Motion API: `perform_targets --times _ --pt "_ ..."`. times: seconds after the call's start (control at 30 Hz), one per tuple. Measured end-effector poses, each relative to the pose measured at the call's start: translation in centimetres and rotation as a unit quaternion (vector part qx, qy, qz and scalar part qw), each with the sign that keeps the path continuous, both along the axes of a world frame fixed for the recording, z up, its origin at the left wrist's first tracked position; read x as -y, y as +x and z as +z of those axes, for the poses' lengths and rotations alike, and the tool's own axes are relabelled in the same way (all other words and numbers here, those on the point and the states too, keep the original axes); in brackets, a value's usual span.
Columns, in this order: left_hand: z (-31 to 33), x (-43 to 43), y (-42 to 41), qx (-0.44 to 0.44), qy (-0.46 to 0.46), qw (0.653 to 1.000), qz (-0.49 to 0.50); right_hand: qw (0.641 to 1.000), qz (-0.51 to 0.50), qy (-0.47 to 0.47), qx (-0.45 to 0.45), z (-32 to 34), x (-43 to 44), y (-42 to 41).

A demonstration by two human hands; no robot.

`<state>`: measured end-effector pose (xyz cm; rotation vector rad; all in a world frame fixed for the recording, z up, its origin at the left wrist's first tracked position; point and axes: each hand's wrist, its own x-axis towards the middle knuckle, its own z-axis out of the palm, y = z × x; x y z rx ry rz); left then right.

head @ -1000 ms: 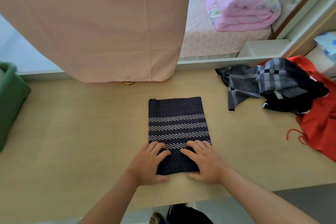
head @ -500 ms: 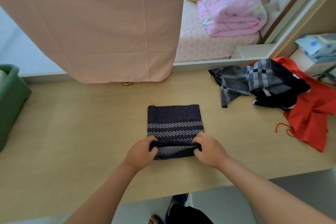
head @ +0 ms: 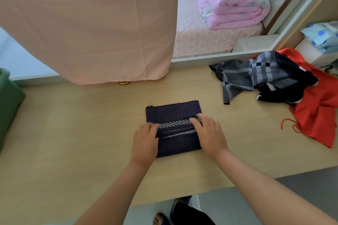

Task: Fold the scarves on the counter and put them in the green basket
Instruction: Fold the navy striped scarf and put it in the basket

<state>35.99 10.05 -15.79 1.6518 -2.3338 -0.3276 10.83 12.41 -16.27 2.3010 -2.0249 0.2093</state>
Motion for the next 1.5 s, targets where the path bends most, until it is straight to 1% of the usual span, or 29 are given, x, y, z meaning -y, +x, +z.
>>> perform_targets --times 0.03,0.07,0.1,0.13,0.2,0.27,0.3,0.37,0.47,0.53,0.6,0.67,0.73,0.83,0.9,0.93,1.03,1.1,1.2,1.23,1.27,1.3,1.33,1.37,1.4,1.43,1.47,1.5 --pt "0.0 -0.2 -0.5 -0.019 -0.055 0.996 -0.071 0.997 0.061 -0.04 -0.002 -0.2 -0.3 0.1" --pt "-0.1 -0.5 -1.0 -0.023 -0.091 0.984 -0.151 0.989 0.132 -0.064 0.001 -0.6 -0.6 0.1" --pt "-0.5 -0.8 -1.3 -0.011 -0.105 0.97 -0.218 0.979 0.193 -0.061 0.007 -0.9 -1.0 0.0" --pt "-1.0 -1.2 -1.5 0.019 -0.093 0.962 -0.255 0.973 0.227 -0.034 0.014 -1.3 -1.6 -0.1" --pt "-2.1 -1.8 -0.9 0.1 -0.027 0.96 -0.26 0.973 0.222 0.069 0.014 -2.1 -2.6 -0.6" --pt "-3.1 -1.6 0.2 0.151 0.019 0.956 -0.251 0.969 0.198 0.144 0.023 -2.6 -3.1 -1.3" --pt "-3.3 -1.5 0.7 0.162 0.033 0.954 -0.251 0.968 0.193 0.162 0.022 -2.8 -3.1 -1.5" --pt "-3.2 -0.9 1.5 0.17 0.052 0.951 -0.252 0.97 0.184 0.156 0.017 -2.9 -2.7 -1.6" --pt "-2.7 -0.2 2.2 0.166 0.092 0.953 -0.235 0.974 0.155 0.156 0.047 -2.5 -1.7 -1.4" --pt "-2.3 -0.1 2.7 0.142 0.099 0.958 -0.227 0.978 0.119 0.14 0.095 -2.0 -1.1 -1.0" --pt "-2.0 0.1 3.1 0.091 0.13 0.965 -0.209 0.976 0.059 0.128 0.168 -0.3 -0.2 -0.3" --pt "-1.6 0.4 3.0 -0.015 0.14 0.976 -0.164 0.96 -0.003 0.152 0.236 1.4 0.9 -0.2" --pt "-0.5 1.1 2.5 -0.114 0.154 0.979 -0.077 0.938 -0.043 0.18 0.291 2.5 1.9 -0.6" --pt "1.1 2.9 1.4 -0.203 0.228 0.951 0.042 0.915 -0.072 0.173 0.358 3.1 3.3 -1.8" --pt "1.5 4.3 0.7 -0.222 0.255 0.937 0.089 0.912 -0.101 0.147 0.369 3.0 4.4 -2.4" --pt "1.5 5.1 0.3 -0.208 0.253 0.939 0.102 0.916 -0.11 0.135 0.362 2.8 4.9 -2.6" --pt "0.5 7.4 -0.8 -0.12 0.203 0.963 0.131 0.936 -0.122 0.103 0.314 1.8 6.5 -2.7" --pt "-0.3 8.8 -1.4 -0.098 0.207 0.961 0.155 0.947 -0.133 0.089 0.279 1.0 7.6 -2.7" --pt "-1.1 9.8 -2.4 -0.056 0.206 0.956 0.199 0.958 -0.132 0.093 0.237 -0.4 9.0 -2.7" --pt "-1.1 9.8 -2.8 -0.045 0.179 0.96 0.21 0.959 -0.13 0.093 0.235 -0.8 9.3 -2.6" --pt "-1.1 9.7 -3.2 -0.03 0.133 0.969 0.205 0.958 -0.13 0.088 0.241 -1.1 9.6 -2.5" --pt "-1.1 9.8 -3.5 -0.01 0.073 0.981 0.181 0.955 -0.13 0.082 0.255 -1.4 9.9 -2.5" --pt "-1.1 9.7 -3.8 0.01 0.009 0.991 0.136 0.952 -0.123 0.078 0.269 -1.5 10.0 -2.5" --pt "-1.2 9.6 -4.1 0.019 -0.047 0.996 0.078 0.951 -0.109 0.083 0.279 -1.5 9.9 -2.6" --pt "-1.6 9.6 -4.5 0.023 -0.077 0.997 0.015 0.951 -0.089 0.1 0.279 -1.6 9.8 -2.8" --pt "-2.0 9.6 -4.8 0.031 -0.083 0.995 -0.043 0.954 -0.07 0.12 0.267 -1.7 9.7 -3.0" --pt "-2.4 9.6 -5.1 0.044 -0.073 0.993 -0.077 0.958 -0.052 0.138 0.244 -1.8 9.6 -3.2" --pt "-2.8 9.6 -5.2 0.057 -0.049 0.994 -0.083 0.964 -0.038 0.148 0.217 -2.0 9.5 -3.5"
